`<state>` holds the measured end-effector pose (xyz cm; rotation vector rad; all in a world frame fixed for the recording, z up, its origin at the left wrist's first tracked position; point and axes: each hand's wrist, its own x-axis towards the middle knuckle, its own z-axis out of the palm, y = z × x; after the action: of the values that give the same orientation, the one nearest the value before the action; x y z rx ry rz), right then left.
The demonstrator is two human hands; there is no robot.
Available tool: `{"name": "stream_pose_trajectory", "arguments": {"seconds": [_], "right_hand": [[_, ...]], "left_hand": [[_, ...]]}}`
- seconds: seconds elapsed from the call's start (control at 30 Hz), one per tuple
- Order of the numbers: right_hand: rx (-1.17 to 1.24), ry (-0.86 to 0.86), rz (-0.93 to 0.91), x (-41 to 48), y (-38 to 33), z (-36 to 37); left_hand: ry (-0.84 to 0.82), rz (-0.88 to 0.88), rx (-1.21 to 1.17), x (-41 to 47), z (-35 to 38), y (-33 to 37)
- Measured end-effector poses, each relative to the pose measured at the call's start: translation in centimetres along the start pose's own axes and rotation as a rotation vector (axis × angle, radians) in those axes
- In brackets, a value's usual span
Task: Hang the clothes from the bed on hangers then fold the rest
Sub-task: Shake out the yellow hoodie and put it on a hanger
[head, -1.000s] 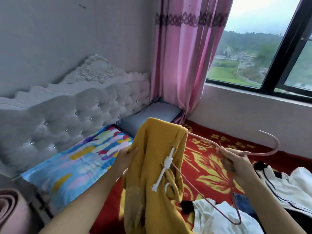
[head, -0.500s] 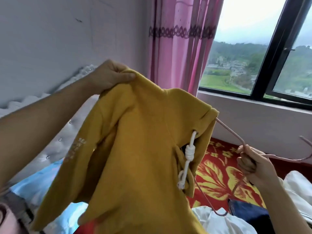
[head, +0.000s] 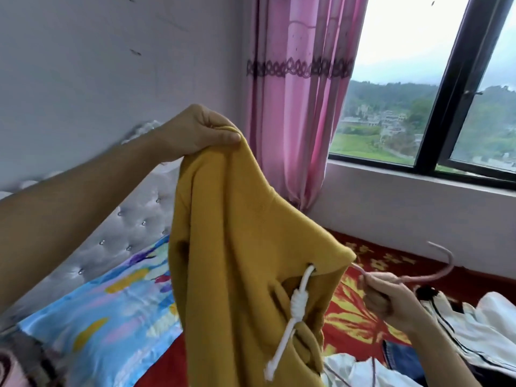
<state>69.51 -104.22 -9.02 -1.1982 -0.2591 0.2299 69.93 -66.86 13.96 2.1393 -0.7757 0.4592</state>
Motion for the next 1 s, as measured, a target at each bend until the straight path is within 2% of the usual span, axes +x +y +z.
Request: {"name": "stream_pose_trajectory", "arguments": {"seconds": [0.07, 0.13, 0.2, 0.27, 0.37, 0.5, 0.6, 0.7, 0.8, 0.9, 1.0], "right_hand": [[-0.253, 0.007, -0.03, 0.3, -1.1, 1.3], [-0.35, 0.021, -0.103, 0.3, -2.1, 2.2], [-0.332, 0.075, -0.162, 0.0, -2.6, 2.4], [-0.199, 0.154, -0.187, -0.5, -2.9, 1.8], [-0.097, 0.144, -0.142, -0.9, -3.4, 0.5], [-0.325, -0.02, 0.003, -0.9, -4.5, 1.1], [-0.519, -0.006, 0.06, -2.0, -7.1, 0.9], [-0.602, 0.011, 0.004, -2.1, -7.0, 1.7], [-0.48, 0.082, -0.131, -0.9, -4.5, 3.0], [-0.222, 0.155, -0.172, -0.9, -3.1, 1.4], [0.031, 0.131, -0.143, -1.5, -1.6, 1.1]], "left_hand": [[-0.072, -0.007, 0.038, 0.2, 0.8, 0.1], [-0.07, -0.022, 0.037, 0.2, 1.4, -0.3], [-0.021, -0.026, 0.049, -0.2, 1.3, -0.8], [0.003, -0.013, 0.094, -0.6, 0.8, -0.8], [0.007, 0.008, 0.159, -1.2, 0.3, -0.4], [0.001, 0.005, 0.221, -1.0, 1.4, 0.0], [0.084, 0.001, 0.16, -1.2, 1.4, -0.2], [0.099, -0.001, 0.083, -1.4, 1.6, 0.0], [0.004, 0.014, 0.11, -0.7, 2.7, 0.2], [0.085, 0.031, 0.084, -0.7, 1.6, 0.6], [0.167, 0.041, 0.027, -1.0, -0.1, 1.1]]}}
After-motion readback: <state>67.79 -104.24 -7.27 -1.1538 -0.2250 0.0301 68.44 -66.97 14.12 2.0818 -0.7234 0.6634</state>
